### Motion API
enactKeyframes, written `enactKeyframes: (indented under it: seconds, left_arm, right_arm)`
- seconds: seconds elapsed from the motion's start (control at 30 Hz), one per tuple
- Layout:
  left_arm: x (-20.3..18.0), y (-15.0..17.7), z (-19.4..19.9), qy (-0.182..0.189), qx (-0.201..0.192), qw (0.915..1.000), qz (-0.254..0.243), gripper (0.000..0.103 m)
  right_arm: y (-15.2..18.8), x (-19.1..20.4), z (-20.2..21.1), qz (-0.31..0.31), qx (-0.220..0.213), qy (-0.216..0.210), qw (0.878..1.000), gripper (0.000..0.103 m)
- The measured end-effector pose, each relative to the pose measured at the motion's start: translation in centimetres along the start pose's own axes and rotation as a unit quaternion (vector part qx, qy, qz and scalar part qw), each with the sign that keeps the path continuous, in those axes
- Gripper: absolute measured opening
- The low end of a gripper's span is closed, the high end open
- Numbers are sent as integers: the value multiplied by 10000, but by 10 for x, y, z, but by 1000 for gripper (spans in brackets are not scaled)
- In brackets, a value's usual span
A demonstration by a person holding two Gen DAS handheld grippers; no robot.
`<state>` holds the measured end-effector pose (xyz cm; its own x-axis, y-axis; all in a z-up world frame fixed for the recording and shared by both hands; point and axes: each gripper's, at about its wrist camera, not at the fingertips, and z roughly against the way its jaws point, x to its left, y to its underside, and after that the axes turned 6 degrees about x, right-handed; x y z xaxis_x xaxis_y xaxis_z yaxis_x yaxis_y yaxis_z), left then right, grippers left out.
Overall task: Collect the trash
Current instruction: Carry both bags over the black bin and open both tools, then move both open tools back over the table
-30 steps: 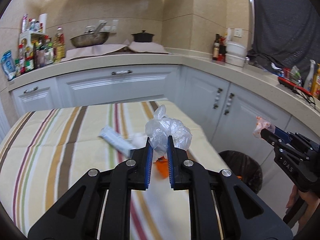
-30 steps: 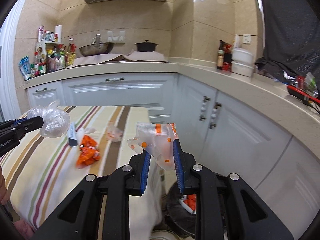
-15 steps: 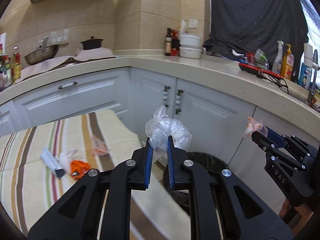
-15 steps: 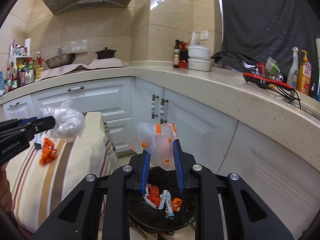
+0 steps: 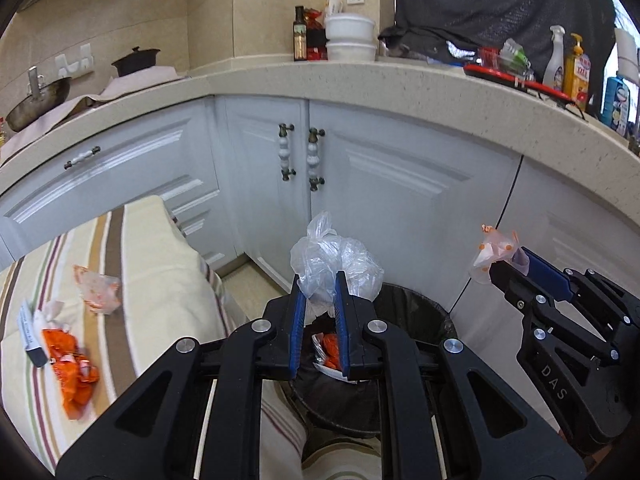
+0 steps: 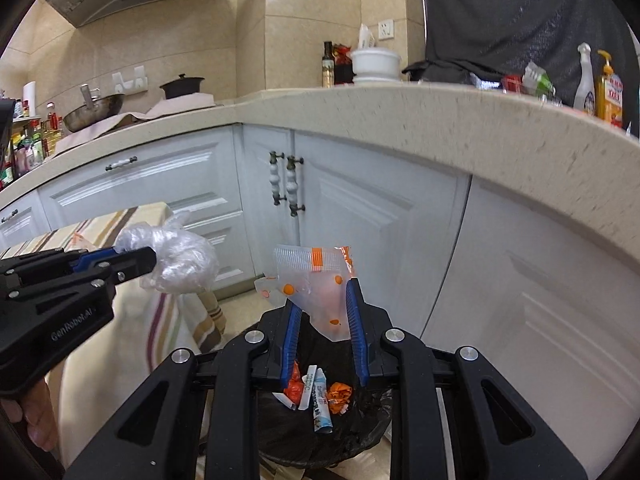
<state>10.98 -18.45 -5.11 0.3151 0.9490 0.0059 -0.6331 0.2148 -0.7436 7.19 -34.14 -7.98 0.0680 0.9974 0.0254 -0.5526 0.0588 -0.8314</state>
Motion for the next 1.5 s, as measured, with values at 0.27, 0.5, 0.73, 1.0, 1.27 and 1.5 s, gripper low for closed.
enactKeyframes:
  seconds: [0.27,0.5,0.73,1.0,1.27,1.5]
  left_arm:
    - [-2,3,-32,77,421,9989,204,50]
    - [10,2,-15,51,271,9992,283,58]
    - [38,2,19,-54,24,9990,451,65]
    - [103,17,67,-616,-230,9941,865,66]
    - [181,45,107,-1382,-264,9785,1510,67]
    - [236,72,133,-1890,-235,9611,2001,67]
  right_arm:
    - [8,-16,-29,-244,234,106,9994,41]
    - [5,-11,-19,-208,157,126,9996,47]
    - [-7,14,-4,-116,-14,-44,9999,55]
    - [-22,71,6,161,-148,-673,9975,60]
    - [-30,143,14,668,-191,-1344,9885,63]
    - [-29,198,14,1075,-68,-1769,9783,64]
